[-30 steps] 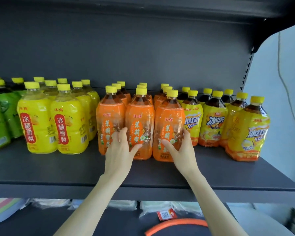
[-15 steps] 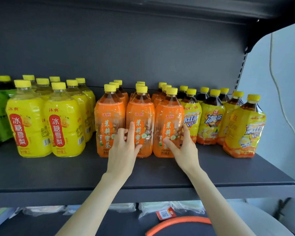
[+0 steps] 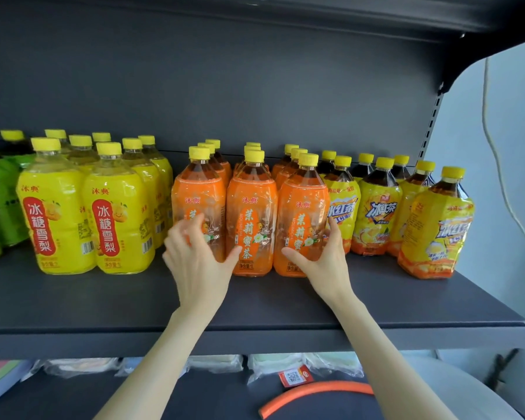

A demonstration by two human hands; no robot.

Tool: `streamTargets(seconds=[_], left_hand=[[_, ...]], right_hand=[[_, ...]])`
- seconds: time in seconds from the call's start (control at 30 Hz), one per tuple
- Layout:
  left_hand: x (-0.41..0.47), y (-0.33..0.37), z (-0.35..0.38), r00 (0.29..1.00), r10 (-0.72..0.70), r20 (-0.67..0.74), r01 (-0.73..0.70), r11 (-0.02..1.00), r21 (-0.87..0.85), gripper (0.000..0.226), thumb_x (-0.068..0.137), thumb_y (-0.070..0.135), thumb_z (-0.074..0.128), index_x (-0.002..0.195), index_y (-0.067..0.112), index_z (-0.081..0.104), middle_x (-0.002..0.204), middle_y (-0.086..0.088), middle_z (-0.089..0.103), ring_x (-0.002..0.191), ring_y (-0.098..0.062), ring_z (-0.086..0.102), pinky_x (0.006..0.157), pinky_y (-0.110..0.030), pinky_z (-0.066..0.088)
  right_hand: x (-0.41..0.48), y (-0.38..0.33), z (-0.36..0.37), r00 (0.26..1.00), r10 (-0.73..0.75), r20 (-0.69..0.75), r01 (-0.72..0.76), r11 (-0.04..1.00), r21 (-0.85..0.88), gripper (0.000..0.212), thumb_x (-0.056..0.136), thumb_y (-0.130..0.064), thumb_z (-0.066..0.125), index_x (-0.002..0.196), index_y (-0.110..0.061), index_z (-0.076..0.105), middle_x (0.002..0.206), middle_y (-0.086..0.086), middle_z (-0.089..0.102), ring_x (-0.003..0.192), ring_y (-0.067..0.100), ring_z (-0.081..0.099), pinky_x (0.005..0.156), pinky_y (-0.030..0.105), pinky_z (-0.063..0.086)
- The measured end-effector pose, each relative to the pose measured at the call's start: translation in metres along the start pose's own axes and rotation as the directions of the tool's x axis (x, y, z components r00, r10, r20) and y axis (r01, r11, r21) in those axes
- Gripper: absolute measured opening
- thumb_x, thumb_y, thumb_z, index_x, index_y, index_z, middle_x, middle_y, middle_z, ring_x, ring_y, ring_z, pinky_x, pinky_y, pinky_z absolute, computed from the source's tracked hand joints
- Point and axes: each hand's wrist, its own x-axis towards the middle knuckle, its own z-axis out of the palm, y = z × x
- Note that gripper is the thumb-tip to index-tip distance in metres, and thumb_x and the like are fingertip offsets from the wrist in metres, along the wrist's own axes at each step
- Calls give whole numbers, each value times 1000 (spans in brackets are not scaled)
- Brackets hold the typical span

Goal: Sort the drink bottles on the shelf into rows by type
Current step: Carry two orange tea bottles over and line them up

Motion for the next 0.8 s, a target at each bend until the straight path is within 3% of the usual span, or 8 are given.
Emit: streamTargets(seconds=[0.1, 0.2, 0.37, 0.57, 0.8], left_hand=[[8, -7, -1, 958, -272, 93, 283, 950, -134, 110, 59, 49, 82, 142, 7, 24, 142, -22, 31, 132, -37, 31, 103, -55, 30], [15, -15, 6, 893, -375, 248, 440, 845, -306, 122, 58, 53, 80, 148, 13, 9, 150, -13, 25, 138, -31, 28, 108, -54, 32], [16, -16, 9, 887, -400, 229, 454, 845, -284, 107, 65, 47, 79, 145, 13, 18, 145, -12, 33, 132, -31, 36, 101, -49, 38], [16, -18, 12, 899, -379, 217, 427, 869, -250, 105, 64, 49, 78, 143, 10, 21, 141, -15, 37, 127, -32, 41, 96, -47, 43], [13, -19, 4, 889, -338, 310, 408, 891, -198, 111, 70, 51, 73, 148, 12, 5, 148, -14, 27, 133, -32, 35, 100, -50, 39]], right_hand=[[-2, -8, 10, 1000, -20, -8, 19, 999, -43, 129, 61, -53, 82, 151, -20, -5, 157, 4, 16, 143, 26, 21, 112, 48, 30], [-1, -12, 17, 1000, -13, -18, 12, 999, -38, 133, 62, -47, 84, 150, -19, -11, 159, 4, 10, 144, 26, 21, 110, 47, 31], [2, -9, 16, 999, -19, -34, 17, 997, -75, 121, 69, -40, 82, 150, -20, -6, 158, 3, 17, 137, 28, 35, 103, 45, 39], [4, -10, 18, 1000, -1, -14, -1, 992, -125, 122, 70, -42, 81, 150, -16, -7, 158, 5, 15, 136, 31, 37, 102, 47, 39], [-1, -14, 16, 1000, 5, 25, 1, 975, -221, 124, 74, -49, 75, 149, -16, -18, 159, 7, 9, 137, 35, 34, 100, 52, 41]])
